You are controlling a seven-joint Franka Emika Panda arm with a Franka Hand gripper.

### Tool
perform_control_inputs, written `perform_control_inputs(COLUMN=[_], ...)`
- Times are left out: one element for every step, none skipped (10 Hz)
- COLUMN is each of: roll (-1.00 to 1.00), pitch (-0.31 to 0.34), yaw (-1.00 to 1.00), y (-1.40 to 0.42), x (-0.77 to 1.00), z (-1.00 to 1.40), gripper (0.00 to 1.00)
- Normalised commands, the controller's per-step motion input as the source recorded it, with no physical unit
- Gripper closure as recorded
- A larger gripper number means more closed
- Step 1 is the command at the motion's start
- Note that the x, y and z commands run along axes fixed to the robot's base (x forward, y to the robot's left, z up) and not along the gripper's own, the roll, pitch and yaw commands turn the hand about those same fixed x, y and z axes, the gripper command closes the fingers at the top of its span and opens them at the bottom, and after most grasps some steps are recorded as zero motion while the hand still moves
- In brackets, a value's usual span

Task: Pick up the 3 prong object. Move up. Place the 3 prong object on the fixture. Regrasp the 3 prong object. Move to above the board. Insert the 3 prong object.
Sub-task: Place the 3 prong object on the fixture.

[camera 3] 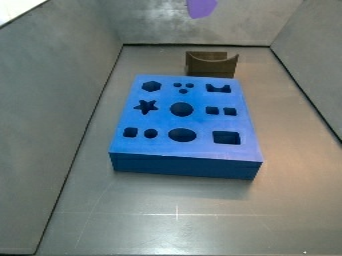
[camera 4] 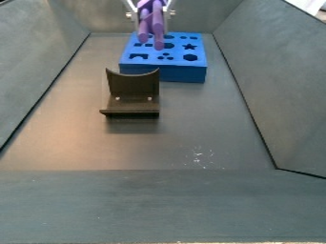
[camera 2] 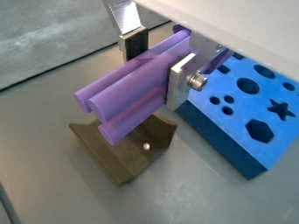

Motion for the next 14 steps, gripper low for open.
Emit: perform_control_inputs(roll=[0.11, -1.0, -1.0, -1.0, -1.0, -1.0, -1.0, -1.0, -1.0, -0.97, -0.79, -0.56, -0.44, -0.27], pitch=[0.19, -0.116, -0.117, -0.106, -0.078, -0.051, -0.02, -0.004, -0.003, 0.012, 0.031, 0.054, 0.06, 0.058], yaw=[0.03, -0.08, -0.08, -0.08, -0.08, -0.07, -0.07, -0.07, -0.07, -0.07, -0.07, -0.06, -0.06, -0.06], y=[-0.1, -0.27, -0.23, -0.09, -0.02, 0.01, 0.03, 0.03, 0.04, 0.04, 0.04, 0.04, 0.05, 0.03], x=[1.0, 0.58, 0.51, 0.41, 0.29, 0.22, 0.13, 0.08, 0.06, 0.06, 0.08, 0.09, 0.08, 0.08], z=[0.02, 0.04, 0.03, 0.01, 0.0, 0.0, 0.0, -0.01, 0.0, -0.01, -0.02, -0.02, -0.01, -0.01], gripper=[1.0, 1.0, 1.0, 1.0, 1.0, 1.0, 1.0, 1.0, 1.0, 1.0, 1.0, 1.0, 1.0, 1.0])
